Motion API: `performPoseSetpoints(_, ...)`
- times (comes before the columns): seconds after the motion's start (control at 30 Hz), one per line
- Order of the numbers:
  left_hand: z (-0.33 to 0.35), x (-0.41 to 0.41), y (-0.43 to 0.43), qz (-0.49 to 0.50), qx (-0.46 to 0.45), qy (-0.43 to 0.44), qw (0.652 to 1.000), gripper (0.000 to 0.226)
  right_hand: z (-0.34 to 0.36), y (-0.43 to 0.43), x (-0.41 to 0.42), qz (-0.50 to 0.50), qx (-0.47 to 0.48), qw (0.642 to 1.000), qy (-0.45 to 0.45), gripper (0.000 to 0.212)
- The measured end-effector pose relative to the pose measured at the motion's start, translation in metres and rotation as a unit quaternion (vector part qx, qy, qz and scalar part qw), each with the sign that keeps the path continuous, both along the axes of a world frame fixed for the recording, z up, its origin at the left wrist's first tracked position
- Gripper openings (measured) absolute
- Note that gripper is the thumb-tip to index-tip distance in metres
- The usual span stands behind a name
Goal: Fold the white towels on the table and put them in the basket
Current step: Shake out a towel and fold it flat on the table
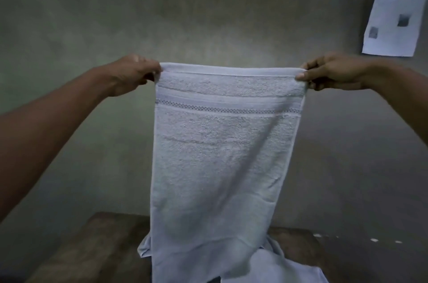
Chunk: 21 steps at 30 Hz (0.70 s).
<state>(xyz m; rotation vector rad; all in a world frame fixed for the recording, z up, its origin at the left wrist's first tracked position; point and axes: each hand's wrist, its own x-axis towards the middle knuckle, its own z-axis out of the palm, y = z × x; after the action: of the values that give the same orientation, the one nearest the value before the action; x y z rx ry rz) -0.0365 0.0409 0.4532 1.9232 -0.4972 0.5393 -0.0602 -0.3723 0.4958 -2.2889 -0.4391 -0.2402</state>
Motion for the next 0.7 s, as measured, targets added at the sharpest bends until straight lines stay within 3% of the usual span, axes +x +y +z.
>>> performPoseSetpoints(0.27,-0.005,0.037,-0.004,0.082,0.028,-0.028,0.996,0.012,-0.014,0.008,0.049,-0.053,-0.014,0.994,-0.096,0.021)
performPoseSetpoints(0.47,-0.065,0.1,-0.005,0.124,0.055,0.01,0.991,0.011,-0.074,0.01,0.109,-0.072,-0.062,0.992,-0.083,0.005)
performPoseSetpoints(0.7,-0.12,0.148,-0.014,0.161,0.032,-0.029,0.986,0.011,-0.128,0.009,0.156,-0.093,0.011,0.989,-0.111,0.002)
